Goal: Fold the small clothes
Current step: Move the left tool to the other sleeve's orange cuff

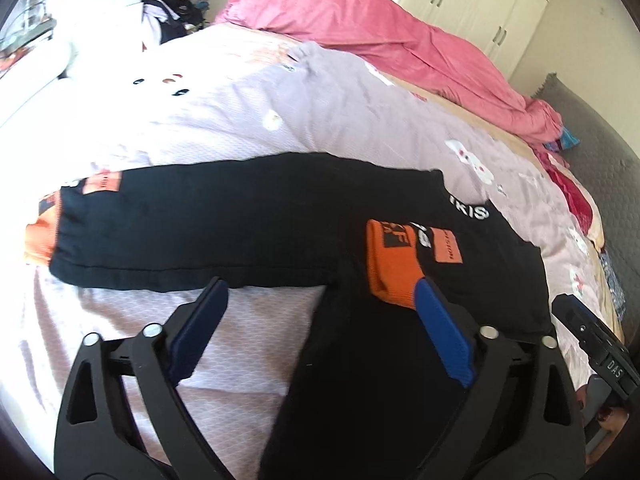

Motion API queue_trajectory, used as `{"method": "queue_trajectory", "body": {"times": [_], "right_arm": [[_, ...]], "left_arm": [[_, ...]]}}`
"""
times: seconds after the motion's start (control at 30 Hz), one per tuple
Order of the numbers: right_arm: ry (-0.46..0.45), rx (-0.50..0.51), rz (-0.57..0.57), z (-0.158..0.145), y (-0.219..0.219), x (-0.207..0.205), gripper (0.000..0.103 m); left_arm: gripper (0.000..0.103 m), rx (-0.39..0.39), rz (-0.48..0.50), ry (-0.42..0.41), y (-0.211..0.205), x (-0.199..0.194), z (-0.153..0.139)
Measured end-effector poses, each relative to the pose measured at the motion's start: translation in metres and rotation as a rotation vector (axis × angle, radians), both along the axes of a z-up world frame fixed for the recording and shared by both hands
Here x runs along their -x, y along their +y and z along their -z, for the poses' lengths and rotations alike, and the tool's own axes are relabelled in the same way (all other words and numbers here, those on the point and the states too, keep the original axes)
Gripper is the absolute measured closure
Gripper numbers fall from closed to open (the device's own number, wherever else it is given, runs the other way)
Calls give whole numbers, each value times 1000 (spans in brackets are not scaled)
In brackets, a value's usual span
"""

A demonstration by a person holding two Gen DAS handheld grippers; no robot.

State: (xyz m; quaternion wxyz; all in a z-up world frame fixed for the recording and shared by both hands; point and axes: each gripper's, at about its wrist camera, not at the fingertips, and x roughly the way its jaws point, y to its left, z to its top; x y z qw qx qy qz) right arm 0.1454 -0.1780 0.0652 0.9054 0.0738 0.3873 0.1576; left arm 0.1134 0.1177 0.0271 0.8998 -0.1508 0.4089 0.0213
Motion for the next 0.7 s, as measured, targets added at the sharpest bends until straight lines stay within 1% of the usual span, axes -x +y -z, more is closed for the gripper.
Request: {"method": "queue_trajectory", "body": {"times": [0.1,0.23,0.7], "right_arm": [[-9,-6,-23,-6,12,1,7],[-21,-11,-59,-12,29,1,6],[-66,-5,-209,-29,103,-1,6]], "left_arm": [[12,-2,-40,-30,13,11,-5],[11,9,-87,-38,33,21,-6],[10,37,-256,-25,102,51,0]]}}
